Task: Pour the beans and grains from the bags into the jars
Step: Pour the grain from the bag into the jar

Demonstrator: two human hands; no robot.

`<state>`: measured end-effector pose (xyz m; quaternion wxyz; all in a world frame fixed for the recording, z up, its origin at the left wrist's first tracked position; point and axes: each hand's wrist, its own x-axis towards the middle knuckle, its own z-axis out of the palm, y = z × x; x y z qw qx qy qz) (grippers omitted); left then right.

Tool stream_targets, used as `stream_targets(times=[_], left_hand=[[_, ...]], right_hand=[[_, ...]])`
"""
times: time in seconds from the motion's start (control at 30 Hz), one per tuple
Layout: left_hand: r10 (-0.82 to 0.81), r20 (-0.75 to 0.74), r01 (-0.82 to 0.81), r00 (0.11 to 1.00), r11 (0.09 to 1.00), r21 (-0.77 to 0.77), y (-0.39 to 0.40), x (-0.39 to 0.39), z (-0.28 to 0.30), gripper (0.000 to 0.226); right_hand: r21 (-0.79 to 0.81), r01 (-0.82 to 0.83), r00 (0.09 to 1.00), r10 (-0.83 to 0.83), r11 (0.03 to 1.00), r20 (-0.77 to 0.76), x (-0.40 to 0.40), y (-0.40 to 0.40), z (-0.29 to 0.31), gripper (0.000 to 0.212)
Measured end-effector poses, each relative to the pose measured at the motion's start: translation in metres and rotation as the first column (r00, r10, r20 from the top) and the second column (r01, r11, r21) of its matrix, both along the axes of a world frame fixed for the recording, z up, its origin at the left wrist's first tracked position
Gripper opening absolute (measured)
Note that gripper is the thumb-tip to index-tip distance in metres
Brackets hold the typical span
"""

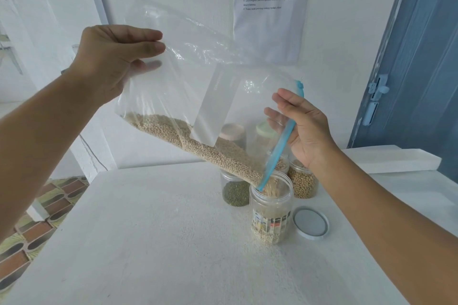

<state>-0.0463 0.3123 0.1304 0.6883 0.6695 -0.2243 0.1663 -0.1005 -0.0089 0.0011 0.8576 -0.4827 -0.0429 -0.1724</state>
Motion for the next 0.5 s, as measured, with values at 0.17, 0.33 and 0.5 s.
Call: stream_targets(times=[0.17,0.33,0.5], left_hand=[[0.002,0.000,-0.002,1.000,1.000,-0.004,-0.0005,0.0010,-0.0004,0.017],[-0.005,0.010,0.005,1.000,1.000,-0.003,-0.0025,-0.0003,0.0012,0.016],[-0.011,0.013,0.011,1.000,1.000,0.004,-0.0030,-0.0008,0.0024,0.016]], right_hand=[[0.002,0.001,1.000,-0.001,1.000,0.003,-0.0001,0.0000,-0.0005,0.023],[0.002,0.004,1.000,-0.004,1.000,0.007,-0.0006,-0.0001,-0.0013,0.023],[0.003,0.013,1.000,-0.013,1.000,0.011,-0.0012,-0.0006,-0.0010,0.023]])
